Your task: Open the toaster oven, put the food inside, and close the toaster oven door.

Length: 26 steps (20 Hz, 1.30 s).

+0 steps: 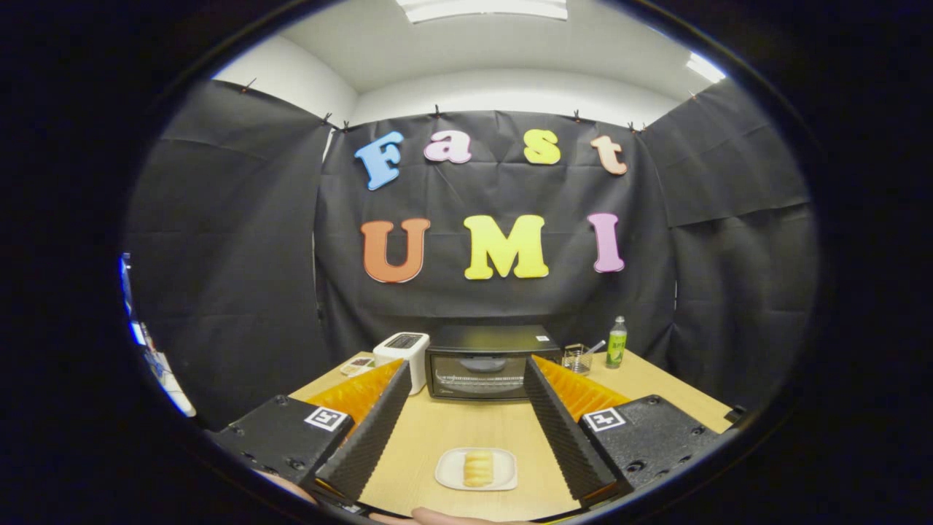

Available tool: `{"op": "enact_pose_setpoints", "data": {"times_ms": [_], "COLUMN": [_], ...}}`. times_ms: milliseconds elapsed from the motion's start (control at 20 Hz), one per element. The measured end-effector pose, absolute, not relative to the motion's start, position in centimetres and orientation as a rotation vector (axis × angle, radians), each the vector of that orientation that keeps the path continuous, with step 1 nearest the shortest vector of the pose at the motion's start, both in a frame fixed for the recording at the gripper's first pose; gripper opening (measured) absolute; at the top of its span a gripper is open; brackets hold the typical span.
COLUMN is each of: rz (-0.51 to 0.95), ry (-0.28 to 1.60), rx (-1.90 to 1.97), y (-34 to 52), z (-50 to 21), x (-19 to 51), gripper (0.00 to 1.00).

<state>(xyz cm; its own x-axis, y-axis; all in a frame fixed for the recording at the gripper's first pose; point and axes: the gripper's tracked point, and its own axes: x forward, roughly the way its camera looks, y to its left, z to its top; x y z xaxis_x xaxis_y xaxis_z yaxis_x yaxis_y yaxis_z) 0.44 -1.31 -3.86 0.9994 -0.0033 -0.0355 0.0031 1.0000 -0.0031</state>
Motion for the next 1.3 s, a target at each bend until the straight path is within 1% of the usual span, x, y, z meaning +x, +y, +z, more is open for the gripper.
{"op": "enact_pose_setpoints", "data": {"times_ms": [250,500,650,1100,1300], "rz": [0.038,-0.030,-0.053,-0.056,-0.038], "ry": [0.116,0.049,0.076,0.084,0.097], "rx": [0.044,-0.019,-0.002,-0.055,-0.064], "y": [-0.4,-1.9,-2.7,-3.4,-3.6], "z": [-6.1,-5.2,-6.0,-6.9,-8.8], "x": [1.4,3.9,6.3,18.3,24.1], "gripper": [1.00,1.00,1.00,1.00,1.00]}}
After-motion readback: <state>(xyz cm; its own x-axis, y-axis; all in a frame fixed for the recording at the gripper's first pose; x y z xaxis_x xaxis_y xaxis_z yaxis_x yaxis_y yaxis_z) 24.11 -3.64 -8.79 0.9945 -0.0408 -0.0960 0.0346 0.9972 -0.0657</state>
